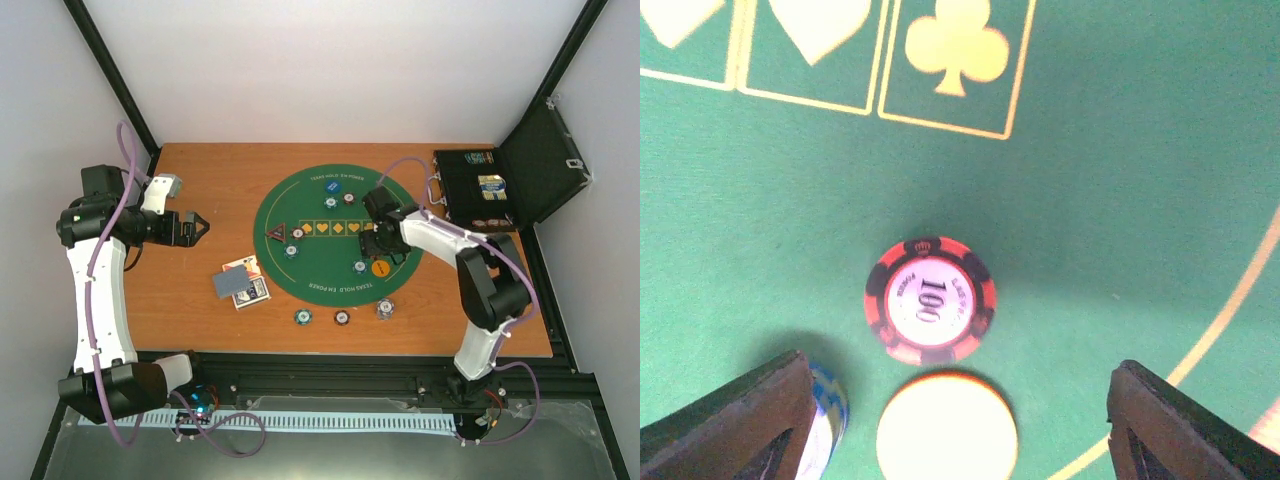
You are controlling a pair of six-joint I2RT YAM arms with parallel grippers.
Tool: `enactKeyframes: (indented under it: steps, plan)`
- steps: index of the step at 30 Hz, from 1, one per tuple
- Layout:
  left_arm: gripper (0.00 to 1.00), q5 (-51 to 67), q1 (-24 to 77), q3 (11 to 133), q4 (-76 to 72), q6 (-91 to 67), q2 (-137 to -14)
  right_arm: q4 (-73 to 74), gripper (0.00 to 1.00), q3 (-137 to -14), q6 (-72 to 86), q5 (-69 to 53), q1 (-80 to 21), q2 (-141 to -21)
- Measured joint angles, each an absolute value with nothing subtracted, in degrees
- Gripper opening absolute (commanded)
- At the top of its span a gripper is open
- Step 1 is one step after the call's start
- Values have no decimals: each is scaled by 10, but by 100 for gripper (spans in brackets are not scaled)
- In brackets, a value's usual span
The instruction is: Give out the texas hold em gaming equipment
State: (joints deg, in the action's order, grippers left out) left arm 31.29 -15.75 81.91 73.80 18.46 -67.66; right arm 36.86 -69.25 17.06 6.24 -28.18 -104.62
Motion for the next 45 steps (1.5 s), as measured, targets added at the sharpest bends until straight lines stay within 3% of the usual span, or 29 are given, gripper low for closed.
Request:
enactKeyframes:
  steps: [6,11,21,37,45]
  plan:
    - [100,313,-157,819,738,185,-677,408,84,-682,192,78,-297,-919]
    - [100,318,-158,819,738,185,-677,436,85,-615,235,92,-378,-816]
    - [100,324,-157,819,743,185,-675,483,87,-487,328,97,-470,-774]
    - [100,324,-157,831,750,185,-672,464,63,-451,353,99,-477,-771]
    - [100,324,-157,831,750,185,-672,453,57,-448,354,99,-478,-778]
